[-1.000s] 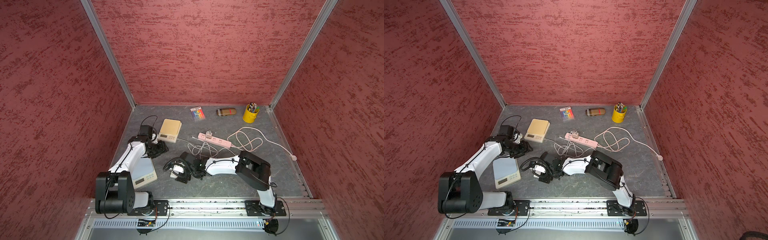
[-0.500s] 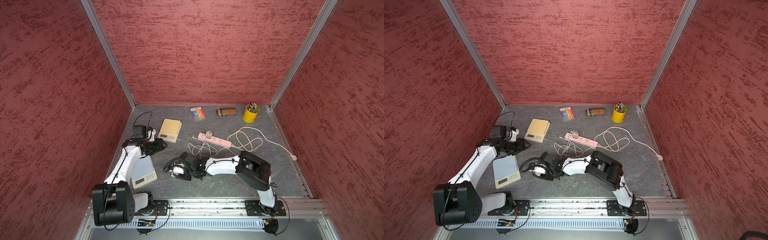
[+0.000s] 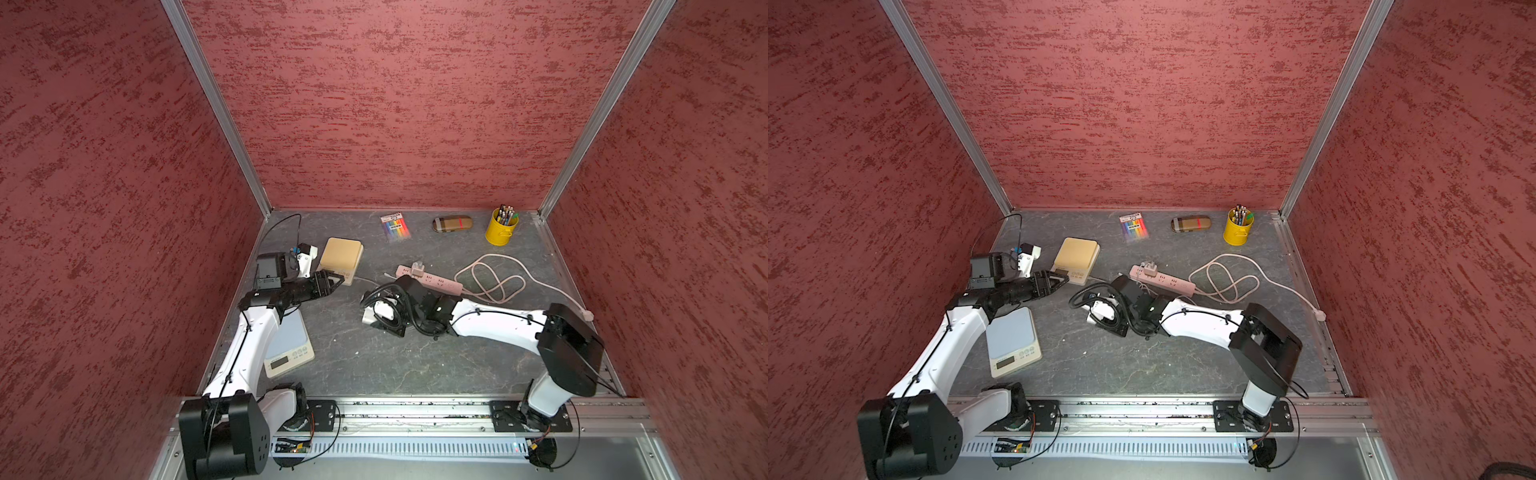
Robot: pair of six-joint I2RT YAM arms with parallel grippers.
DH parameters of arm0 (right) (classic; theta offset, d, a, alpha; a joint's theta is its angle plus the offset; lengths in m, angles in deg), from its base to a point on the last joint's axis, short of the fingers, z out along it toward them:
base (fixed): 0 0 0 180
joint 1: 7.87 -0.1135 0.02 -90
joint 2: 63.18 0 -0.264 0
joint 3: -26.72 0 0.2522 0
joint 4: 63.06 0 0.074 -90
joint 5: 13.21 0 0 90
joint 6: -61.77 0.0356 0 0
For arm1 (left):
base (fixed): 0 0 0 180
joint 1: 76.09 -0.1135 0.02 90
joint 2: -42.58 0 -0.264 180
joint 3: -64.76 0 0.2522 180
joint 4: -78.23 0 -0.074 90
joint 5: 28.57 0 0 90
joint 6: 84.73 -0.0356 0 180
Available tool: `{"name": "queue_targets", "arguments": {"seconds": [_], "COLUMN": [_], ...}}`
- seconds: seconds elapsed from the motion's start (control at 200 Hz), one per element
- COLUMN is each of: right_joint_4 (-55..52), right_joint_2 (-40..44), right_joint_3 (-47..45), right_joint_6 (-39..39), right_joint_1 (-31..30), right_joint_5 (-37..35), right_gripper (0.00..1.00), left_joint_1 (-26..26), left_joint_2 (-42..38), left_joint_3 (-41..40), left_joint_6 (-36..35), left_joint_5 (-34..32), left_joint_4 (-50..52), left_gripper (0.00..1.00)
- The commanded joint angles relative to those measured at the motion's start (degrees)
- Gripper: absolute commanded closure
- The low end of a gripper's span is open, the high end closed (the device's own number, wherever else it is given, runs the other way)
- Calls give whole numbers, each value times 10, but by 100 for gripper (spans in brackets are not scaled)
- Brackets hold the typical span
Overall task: Charge the electronic scale
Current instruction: Pick up the plug from the center of the board.
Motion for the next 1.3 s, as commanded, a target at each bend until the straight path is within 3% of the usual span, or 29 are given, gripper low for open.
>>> {"name": "queue_targets", "arguments": {"seconds": [0.0,0.22,0.421,0.746,1.087,1.207,1.297], "right_joint_4": [-9,1,13,24,25,29,31], "right_joint_2": [16,32,36,37,34,36,41], "right_joint_3": [-1,3,2,5,9,8,8], "right_joint_6": [29,42,44,44,42,43,48], "right_joint_1": [23,50,52,53,54,55,56], "right_joint_5": [-25,-19,-7,-2,-12,-14,-24], "right_gripper": [73,73,73,74,74,74,64], "left_joint_1": [49,127,138,152,162,164,163], "left_joint_2": [21,62,106,160,201,203,199], "left_joint_3": [0,-29,-26,-31,-15,-10,-6], "left_joint_6": [65,167,180,217,219,217,220], "left_joint_5": [61,88,90,151,211,218,217], "left_joint_4": [-43,-138,-144,-214,-217,-213,-214], "left_gripper": [45,43,43,45,65,76,83]}}
